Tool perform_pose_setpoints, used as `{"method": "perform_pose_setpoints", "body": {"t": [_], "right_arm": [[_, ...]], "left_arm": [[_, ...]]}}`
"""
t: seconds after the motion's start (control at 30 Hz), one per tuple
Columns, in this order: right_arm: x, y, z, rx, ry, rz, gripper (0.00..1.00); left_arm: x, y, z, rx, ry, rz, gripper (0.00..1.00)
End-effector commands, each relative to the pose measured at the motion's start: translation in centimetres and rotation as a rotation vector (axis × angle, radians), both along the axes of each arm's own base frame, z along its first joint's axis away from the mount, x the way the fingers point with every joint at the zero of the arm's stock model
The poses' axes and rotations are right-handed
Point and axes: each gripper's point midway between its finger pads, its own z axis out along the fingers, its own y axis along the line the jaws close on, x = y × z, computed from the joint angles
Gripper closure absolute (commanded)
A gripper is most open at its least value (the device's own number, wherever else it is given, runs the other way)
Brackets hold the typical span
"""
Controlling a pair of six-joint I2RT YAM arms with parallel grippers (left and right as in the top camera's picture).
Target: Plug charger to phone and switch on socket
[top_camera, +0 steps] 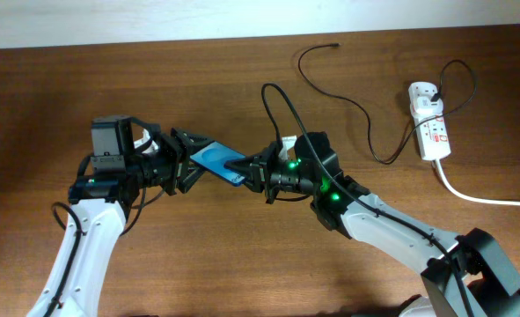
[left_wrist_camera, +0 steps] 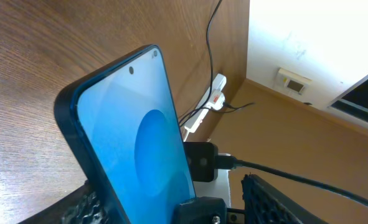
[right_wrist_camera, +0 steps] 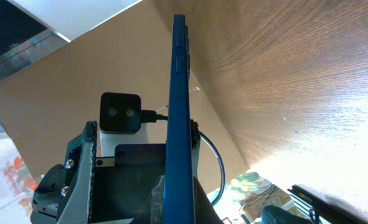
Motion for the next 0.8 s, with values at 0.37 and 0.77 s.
{"method": "perform_pose_setpoints", "body": {"t": [0.37,0.77], "right_arm": [[-0.4,1.5,3.5,0.076,-0.138,0.039,0.96],[-0.8,1.9,3.4,0.083,-0.113,0.041,0.96]], "left_arm": [[0.1,0.1,-0.3,-0.075,0.144,0.114,0.49],[-0.2,-0.7,-0.4,-0.071,0.144,0.091,0.68]]}}
